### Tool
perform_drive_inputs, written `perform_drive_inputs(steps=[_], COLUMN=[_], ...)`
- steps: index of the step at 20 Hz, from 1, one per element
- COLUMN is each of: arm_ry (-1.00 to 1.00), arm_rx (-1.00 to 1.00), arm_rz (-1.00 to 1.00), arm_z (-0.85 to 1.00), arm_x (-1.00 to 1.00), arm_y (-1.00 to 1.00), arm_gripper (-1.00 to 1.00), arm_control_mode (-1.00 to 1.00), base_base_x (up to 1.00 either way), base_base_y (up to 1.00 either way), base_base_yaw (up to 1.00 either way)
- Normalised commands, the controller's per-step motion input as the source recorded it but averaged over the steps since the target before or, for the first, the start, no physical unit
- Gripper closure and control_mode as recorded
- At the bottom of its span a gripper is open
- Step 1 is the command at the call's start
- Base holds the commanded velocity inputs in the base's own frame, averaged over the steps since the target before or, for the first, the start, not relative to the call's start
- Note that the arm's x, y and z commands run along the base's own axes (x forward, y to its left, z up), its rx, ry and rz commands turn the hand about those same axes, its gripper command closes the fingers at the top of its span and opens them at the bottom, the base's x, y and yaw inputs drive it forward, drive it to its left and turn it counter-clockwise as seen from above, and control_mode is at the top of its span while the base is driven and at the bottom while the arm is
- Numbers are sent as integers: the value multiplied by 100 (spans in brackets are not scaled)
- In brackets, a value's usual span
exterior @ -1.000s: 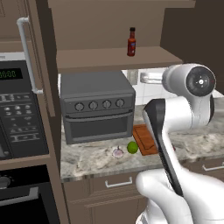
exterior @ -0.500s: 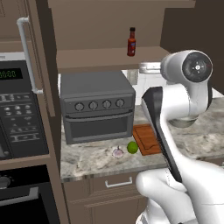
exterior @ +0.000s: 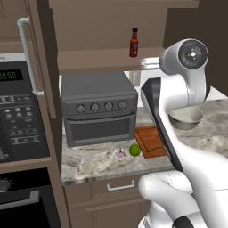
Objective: Open the cabinet. Place the bowl and condiment on the counter. Then place the lime and garlic on the cutting board.
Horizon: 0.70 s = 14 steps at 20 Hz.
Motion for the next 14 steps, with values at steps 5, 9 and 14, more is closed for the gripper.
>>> perform_drive_inputs(steps=[5,9,14], arm_ry=[7,-1,-8], arm_rx=[0,0,0], arm_rz=[0,0,0], arm_z=[13,7,0], arm_x=[27,32,33], arm_y=[0,0,1], arm_gripper=[-100,-100,-100], arm_control_mode=[-100,-100,-100], base_base_x=[0,0,0], base_base_y=[0,0,0], base_base_yaw=[0,0,0])
